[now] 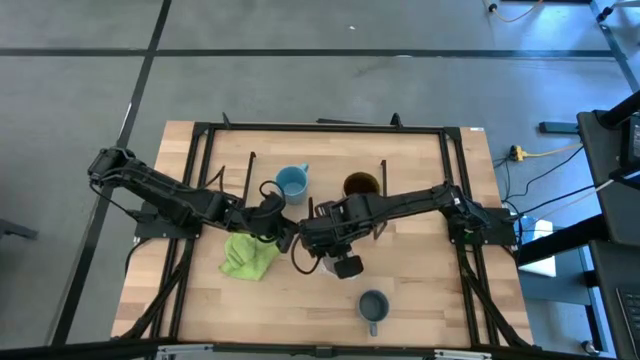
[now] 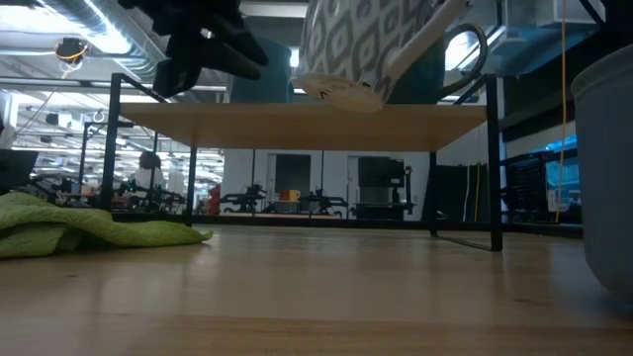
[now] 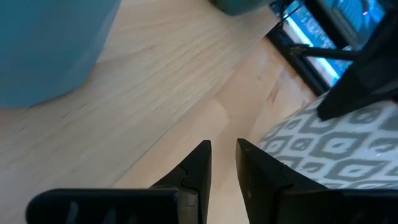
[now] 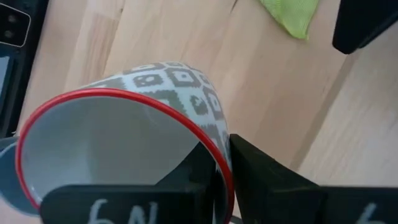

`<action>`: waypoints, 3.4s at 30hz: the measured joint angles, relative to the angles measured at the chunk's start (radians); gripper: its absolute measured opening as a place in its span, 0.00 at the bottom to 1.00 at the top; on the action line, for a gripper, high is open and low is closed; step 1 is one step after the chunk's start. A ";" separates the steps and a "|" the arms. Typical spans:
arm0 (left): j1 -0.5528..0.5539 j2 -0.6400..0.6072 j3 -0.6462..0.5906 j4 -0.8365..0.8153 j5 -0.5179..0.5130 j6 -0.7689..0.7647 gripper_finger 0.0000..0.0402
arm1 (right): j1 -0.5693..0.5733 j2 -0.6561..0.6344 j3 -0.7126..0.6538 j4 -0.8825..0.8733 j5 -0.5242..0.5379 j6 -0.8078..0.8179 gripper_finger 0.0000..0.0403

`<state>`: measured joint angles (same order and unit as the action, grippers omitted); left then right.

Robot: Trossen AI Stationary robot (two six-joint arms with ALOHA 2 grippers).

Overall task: Stack small to large cups/mugs on shelf
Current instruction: Put the gray patterned mug on the shelf

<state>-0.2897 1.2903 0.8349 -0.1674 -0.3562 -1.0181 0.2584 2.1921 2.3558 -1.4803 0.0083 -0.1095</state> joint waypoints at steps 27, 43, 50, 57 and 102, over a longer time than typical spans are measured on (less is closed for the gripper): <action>-0.168 0.070 0.028 -0.122 -0.058 -0.037 0.15 | 0.083 0.000 0.000 0.035 -0.009 0.134 0.11; -0.218 0.069 0.192 -0.344 -0.141 -0.031 0.15 | 0.038 0.000 0.000 0.015 0.039 0.121 0.11; -0.250 0.069 0.192 -0.337 -0.142 -0.054 0.15 | 0.002 -0.015 0.000 0.065 0.027 0.131 0.11; -0.263 0.069 0.192 -0.339 -0.159 -0.070 0.15 | -0.014 -0.064 0.001 0.154 0.057 0.126 0.11; -0.514 0.084 0.192 -0.493 -0.307 -0.282 0.15 | 0.041 -0.011 -0.348 0.312 -0.195 0.537 0.13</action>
<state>-0.8042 1.3746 1.0267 -0.6602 -0.6636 -1.2997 0.2993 2.1807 2.0083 -1.1681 -0.1871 0.4271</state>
